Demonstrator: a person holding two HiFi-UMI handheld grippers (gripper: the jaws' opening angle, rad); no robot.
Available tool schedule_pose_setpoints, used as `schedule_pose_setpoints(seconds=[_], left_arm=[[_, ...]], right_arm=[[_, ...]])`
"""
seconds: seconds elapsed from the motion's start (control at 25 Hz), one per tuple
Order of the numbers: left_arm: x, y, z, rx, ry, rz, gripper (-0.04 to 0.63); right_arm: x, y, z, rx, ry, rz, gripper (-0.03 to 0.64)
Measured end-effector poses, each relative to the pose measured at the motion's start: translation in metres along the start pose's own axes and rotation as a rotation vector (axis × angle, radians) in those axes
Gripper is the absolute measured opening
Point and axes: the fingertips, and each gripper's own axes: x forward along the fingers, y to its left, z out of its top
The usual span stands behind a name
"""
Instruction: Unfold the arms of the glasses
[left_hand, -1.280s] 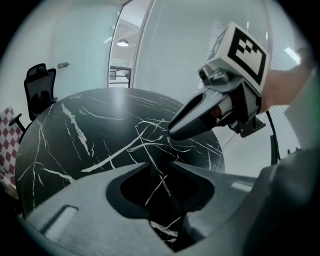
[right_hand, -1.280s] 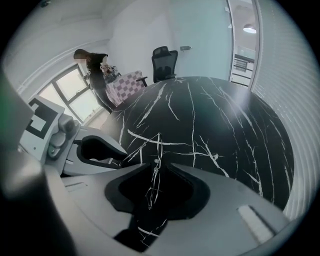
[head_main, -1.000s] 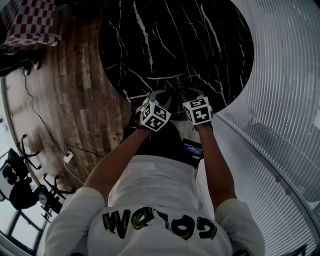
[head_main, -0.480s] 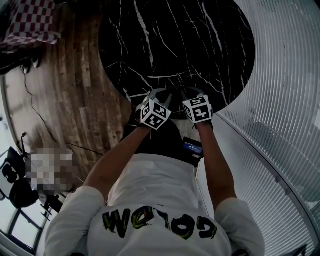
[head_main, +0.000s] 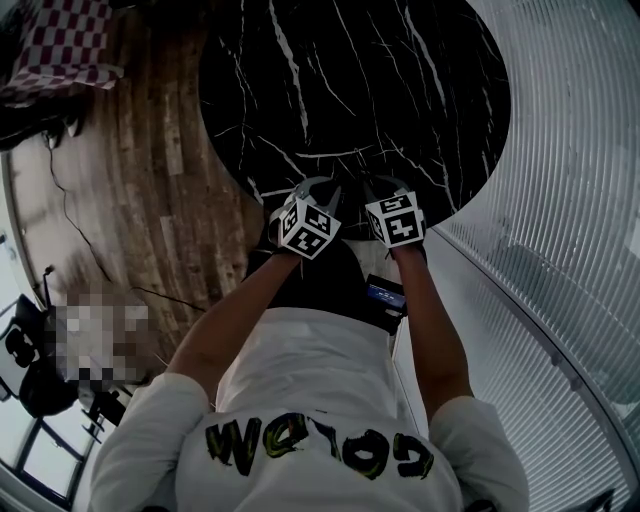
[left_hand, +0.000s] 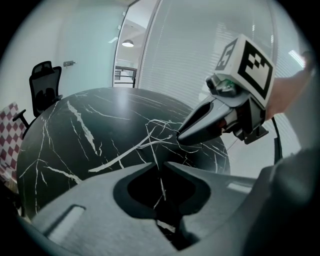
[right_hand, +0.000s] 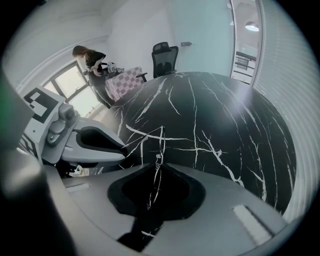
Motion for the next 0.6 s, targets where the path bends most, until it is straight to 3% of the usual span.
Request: schedule_pose_setpoints(seconds=[0.6], left_arm=[[-0.017,0.020,-0.005,0.027,0.016,0.042,0.020]], right_arm=[[-0.002,0.004,-0.002,-0.031,0.011,-0.009,0.037]])
